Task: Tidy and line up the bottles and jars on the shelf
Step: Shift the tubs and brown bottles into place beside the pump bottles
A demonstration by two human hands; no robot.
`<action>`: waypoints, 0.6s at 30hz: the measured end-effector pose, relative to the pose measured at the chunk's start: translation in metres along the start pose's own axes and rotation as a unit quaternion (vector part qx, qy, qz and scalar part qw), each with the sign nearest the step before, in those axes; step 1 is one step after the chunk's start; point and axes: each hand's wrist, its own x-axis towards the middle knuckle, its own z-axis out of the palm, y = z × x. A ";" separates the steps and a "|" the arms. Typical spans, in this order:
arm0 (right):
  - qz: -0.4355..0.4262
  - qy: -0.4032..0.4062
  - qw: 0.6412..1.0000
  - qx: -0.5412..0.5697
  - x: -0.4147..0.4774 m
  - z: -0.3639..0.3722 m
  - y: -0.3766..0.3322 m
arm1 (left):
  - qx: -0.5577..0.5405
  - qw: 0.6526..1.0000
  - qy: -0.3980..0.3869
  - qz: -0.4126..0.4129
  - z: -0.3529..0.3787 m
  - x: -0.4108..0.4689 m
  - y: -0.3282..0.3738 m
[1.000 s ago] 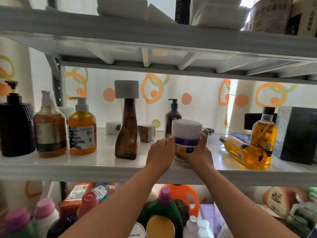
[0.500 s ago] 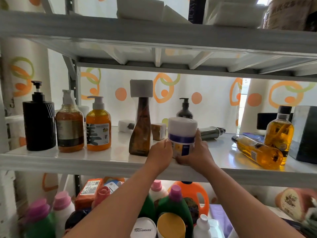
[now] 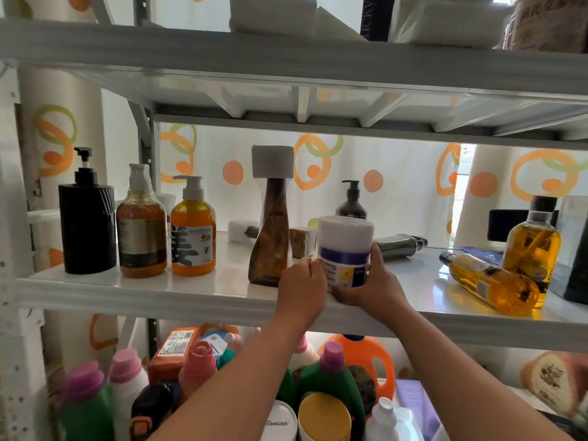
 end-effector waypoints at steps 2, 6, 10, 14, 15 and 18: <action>0.000 0.001 1.000 -0.005 0.001 0.001 0.001 | -0.018 1.000 0.001 0.005 0.000 -0.002 -0.001; -0.002 0.002 1.000 -0.021 0.002 0.003 0.002 | -0.039 0.999 0.007 0.016 -0.001 -0.004 -0.003; -0.001 -0.004 1.000 -0.021 0.002 0.003 0.004 | -0.042 0.999 0.006 0.015 -0.001 -0.005 -0.001; 0.003 -0.012 1.000 -0.026 0.002 0.002 0.005 | -0.030 0.999 0.016 0.014 -0.001 -0.006 0.001; 0.002 -0.015 1.000 -0.025 0.002 0.001 0.006 | -0.030 0.999 0.019 0.013 -0.001 -0.007 0.001; -0.007 -0.012 1.000 -0.018 0.001 -0.001 0.005 | -0.033 0.999 0.025 0.014 -0.001 -0.009 0.002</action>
